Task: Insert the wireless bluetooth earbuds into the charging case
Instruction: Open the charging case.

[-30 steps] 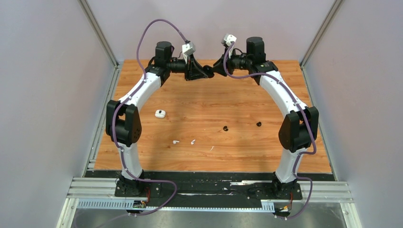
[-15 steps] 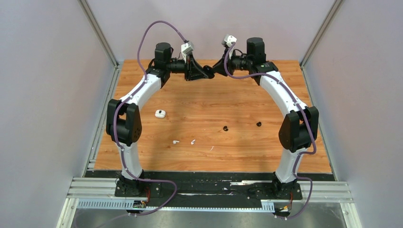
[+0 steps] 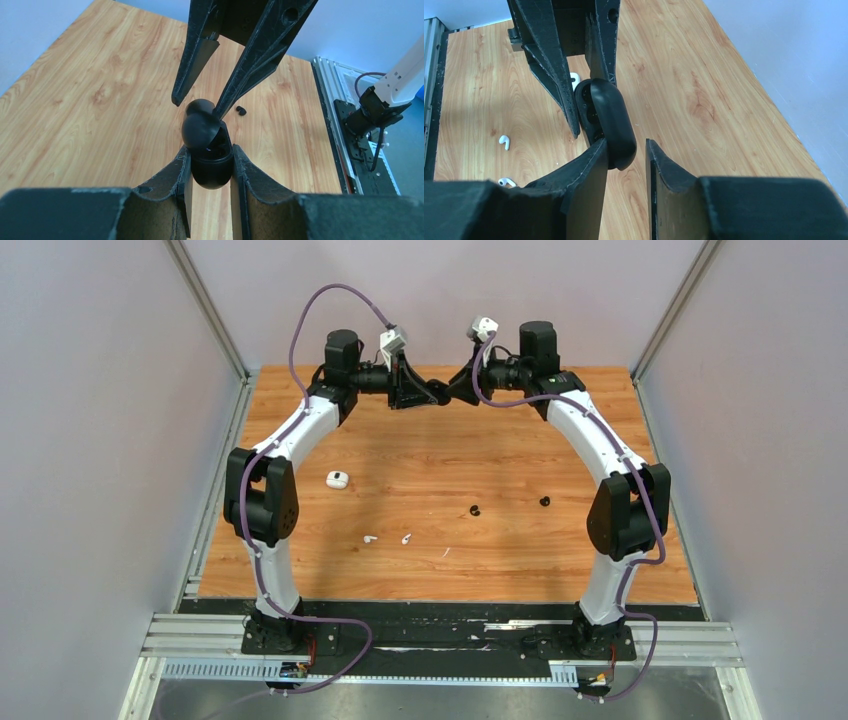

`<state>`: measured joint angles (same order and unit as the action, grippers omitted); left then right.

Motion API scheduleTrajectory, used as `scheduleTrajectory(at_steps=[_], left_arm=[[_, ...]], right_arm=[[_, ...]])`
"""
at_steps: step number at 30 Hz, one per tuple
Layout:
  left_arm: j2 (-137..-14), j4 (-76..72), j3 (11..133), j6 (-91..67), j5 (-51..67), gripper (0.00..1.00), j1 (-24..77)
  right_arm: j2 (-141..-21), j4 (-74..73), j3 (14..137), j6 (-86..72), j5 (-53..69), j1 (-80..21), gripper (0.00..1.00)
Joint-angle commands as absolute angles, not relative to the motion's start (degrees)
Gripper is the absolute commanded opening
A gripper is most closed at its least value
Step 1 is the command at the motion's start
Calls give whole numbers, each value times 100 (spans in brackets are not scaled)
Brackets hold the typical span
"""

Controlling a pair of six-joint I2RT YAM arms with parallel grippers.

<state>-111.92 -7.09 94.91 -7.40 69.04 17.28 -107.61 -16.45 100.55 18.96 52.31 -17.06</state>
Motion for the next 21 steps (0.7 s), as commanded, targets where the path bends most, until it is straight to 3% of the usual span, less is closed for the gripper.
scheduleTrajectory(at_steps=[1,13,21], left_arm=[[-11180,-1066,9545,-835,7163,0,1740],[-11239,-1065,9602,-842,7351,0,1740],[-11243,-1312,9557,-886,7543,0,1740]], right_arm=[[-10732,-1650,9938,2043,5119,-1673,31],[-10760,-1407,10103,1765,4952,-1598,26],[-10872,-1398,10076,1313,5859,-1545,24]])
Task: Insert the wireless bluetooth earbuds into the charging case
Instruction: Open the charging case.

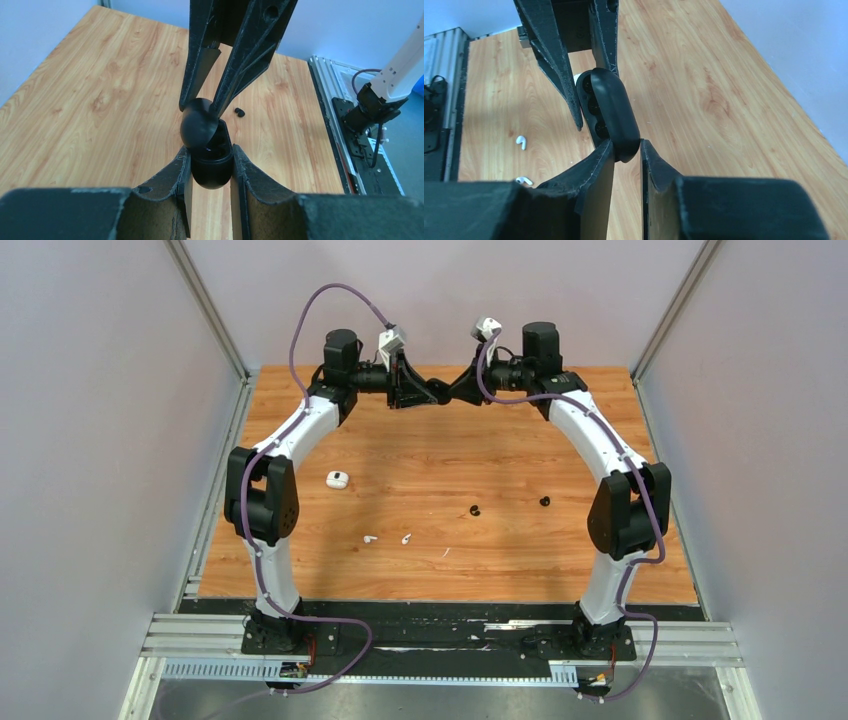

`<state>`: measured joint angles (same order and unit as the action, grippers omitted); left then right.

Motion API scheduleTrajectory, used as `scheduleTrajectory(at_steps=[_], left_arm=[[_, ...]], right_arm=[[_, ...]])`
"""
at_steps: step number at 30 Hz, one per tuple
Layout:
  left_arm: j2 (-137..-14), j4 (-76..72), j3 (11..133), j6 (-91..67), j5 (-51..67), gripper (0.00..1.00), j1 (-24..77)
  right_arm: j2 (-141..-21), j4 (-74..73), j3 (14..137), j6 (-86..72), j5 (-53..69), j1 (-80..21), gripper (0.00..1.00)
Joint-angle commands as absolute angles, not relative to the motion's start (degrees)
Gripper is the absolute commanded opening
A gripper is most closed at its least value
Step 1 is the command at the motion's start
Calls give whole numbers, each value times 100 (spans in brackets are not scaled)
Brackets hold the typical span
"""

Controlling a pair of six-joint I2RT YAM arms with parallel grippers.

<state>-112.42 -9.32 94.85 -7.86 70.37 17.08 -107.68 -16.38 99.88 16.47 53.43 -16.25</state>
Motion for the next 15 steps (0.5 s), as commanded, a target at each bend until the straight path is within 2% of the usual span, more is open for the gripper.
scheduleTrajectory(at_steps=[1,11,15], left_arm=[[-11235,-1329,9548,-868,7588,0,1740],[-11321,-1647,9575,-1121,7736,0,1740],[-11365,-1743,9591,-1240,7726,0,1740]], right_arm=[[-10907,-1400,10093,1254,5956,-1544,23],[-10966,-1204,10111,1160,6244,-1532,14],[-11012,-1076,10168,1038,6554,-1536,4]])
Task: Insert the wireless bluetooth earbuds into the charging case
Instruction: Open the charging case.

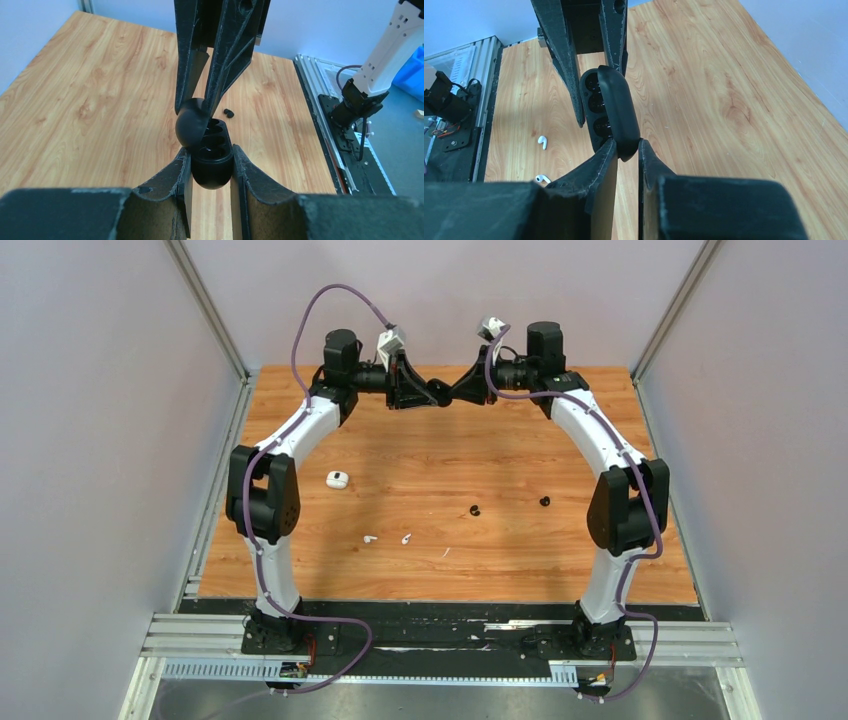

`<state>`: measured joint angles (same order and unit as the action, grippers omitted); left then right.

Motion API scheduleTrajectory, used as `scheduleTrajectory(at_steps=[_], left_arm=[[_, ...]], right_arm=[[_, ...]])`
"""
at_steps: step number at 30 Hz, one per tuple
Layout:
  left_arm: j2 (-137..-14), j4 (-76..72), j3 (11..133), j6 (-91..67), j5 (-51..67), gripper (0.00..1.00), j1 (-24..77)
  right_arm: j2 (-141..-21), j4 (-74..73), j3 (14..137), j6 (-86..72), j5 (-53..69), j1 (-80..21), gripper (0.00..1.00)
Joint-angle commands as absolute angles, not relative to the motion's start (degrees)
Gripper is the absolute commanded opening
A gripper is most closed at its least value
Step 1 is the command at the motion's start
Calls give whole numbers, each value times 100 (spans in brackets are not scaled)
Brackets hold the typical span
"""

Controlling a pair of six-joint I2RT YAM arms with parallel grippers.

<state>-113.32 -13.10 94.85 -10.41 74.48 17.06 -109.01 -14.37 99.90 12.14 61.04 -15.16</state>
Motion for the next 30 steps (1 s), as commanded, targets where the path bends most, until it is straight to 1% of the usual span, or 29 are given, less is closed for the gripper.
scheduleTrajectory(at_steps=[1,5,7,8,9,11,12,14,15,18,20,21,22,23,24,26,30], left_arm=[[-11371,-1746,9600,-1270,7721,0,1740],[-11405,-1544,9640,-1292,7543,0,1740],[-11453,-1088,9773,-1135,7269,0,1740],[-11474,-683,9826,-1046,7132,1,1740],[-11497,-530,9896,-901,7073,8,1740],[-11489,-248,9924,-783,6825,13,1740],[-11479,-196,9910,-732,6805,13,1740],[-11440,-318,9817,-744,6805,7,1740],[-11407,-396,9729,-759,6808,1,1740],[-11380,-572,9644,-832,6785,0,1740],[-11397,-412,9674,-729,6737,19,1734],[-11383,-246,9700,-677,6690,35,1728],[-11369,-176,9706,-523,6676,44,1725],[-11333,-68,9706,-446,6641,47,1712],[-11284,41,9709,-309,6608,53,1704],[-11225,369,9816,-98,6531,61,1658],[-11146,1346,10278,301,6428,70,1563]], right_arm=[[-11017,-1061,10171,1037,6605,-1546,0],[-10944,-1055,10099,1102,6672,-1535,0],[-10871,-1047,10037,1207,6536,-1535,0],[-10820,-1054,10014,1282,6449,-1537,0],[-10779,-1055,9985,1374,6364,-1532,0],[-10692,-1055,9943,1561,6241,-1525,0],[-10665,-1055,9911,1635,6191,-1521,0],[-10644,-1068,9881,1738,6107,-1529,0],[-10644,-1087,9879,1775,6093,-1527,0],[-10673,-1150,9873,1788,6100,-1525,0],[-10663,-1151,9870,1776,6047,-1522,0],[-10649,-1151,9871,1790,5990,-1521,0],[-10642,-1156,9866,1834,5925,-1522,0],[-10624,-1178,9859,1918,5865,-1528,0],[-10611,-1226,9847,2035,5812,-1528,0],[-10608,-1405,9865,2322,5727,-1526,0],[-10576,-1778,9809,2920,5638,-1527,0]])
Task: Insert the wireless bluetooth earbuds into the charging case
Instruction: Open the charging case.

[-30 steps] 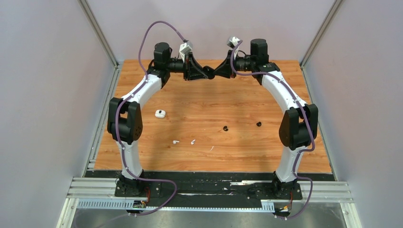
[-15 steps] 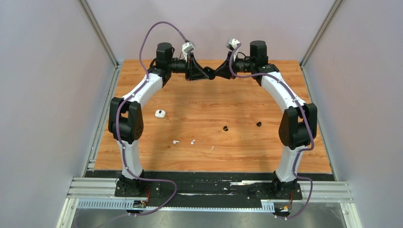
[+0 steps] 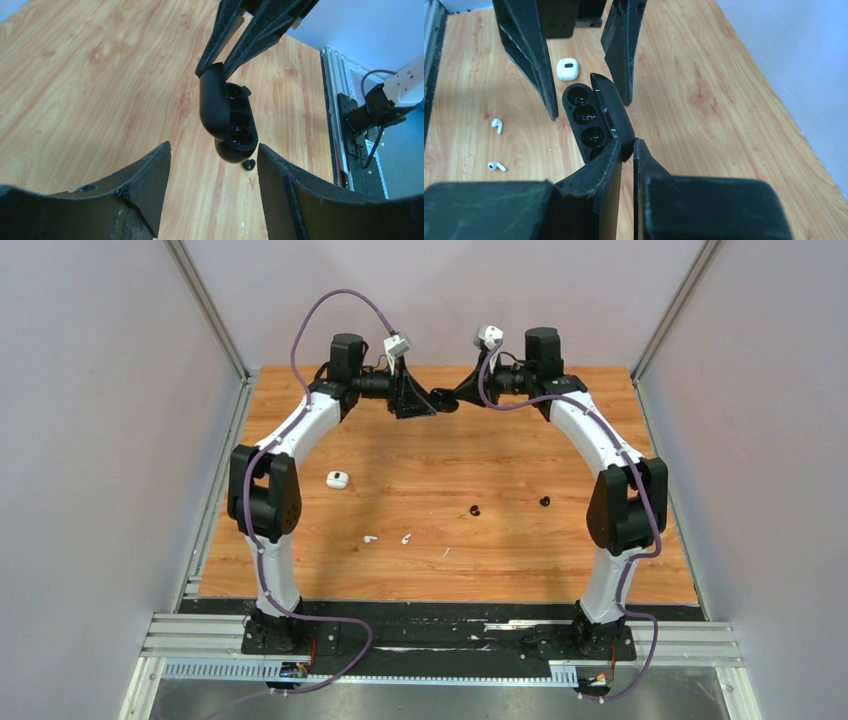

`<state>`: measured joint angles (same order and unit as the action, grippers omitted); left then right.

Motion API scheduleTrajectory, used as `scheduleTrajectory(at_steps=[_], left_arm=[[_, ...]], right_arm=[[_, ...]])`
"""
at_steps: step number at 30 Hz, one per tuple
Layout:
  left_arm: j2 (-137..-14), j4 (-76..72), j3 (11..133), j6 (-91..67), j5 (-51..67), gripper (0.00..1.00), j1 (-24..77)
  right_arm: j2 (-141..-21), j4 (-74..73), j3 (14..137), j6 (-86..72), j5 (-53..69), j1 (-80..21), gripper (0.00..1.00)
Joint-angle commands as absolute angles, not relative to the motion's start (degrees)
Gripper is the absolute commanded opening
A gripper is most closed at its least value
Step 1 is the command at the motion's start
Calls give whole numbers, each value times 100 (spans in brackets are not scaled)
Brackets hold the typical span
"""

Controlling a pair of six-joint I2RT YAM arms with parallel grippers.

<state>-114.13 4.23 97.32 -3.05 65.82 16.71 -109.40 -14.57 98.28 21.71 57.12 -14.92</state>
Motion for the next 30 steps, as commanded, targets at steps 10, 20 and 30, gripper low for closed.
scheduleTrajectory(at_steps=[10,20,30], left_arm=[[-11389,2688,11318,-161,6191,72,1444],[-12285,4928,12734,931,5984,68,1733],[-12464,5139,12907,923,5889,67,1822]], right_arm=[[-10400,-2188,9397,4153,5225,-1790,0],[-10447,-2507,9529,4618,5070,-2015,0],[-10603,-2834,9870,4648,4954,-2090,0]])
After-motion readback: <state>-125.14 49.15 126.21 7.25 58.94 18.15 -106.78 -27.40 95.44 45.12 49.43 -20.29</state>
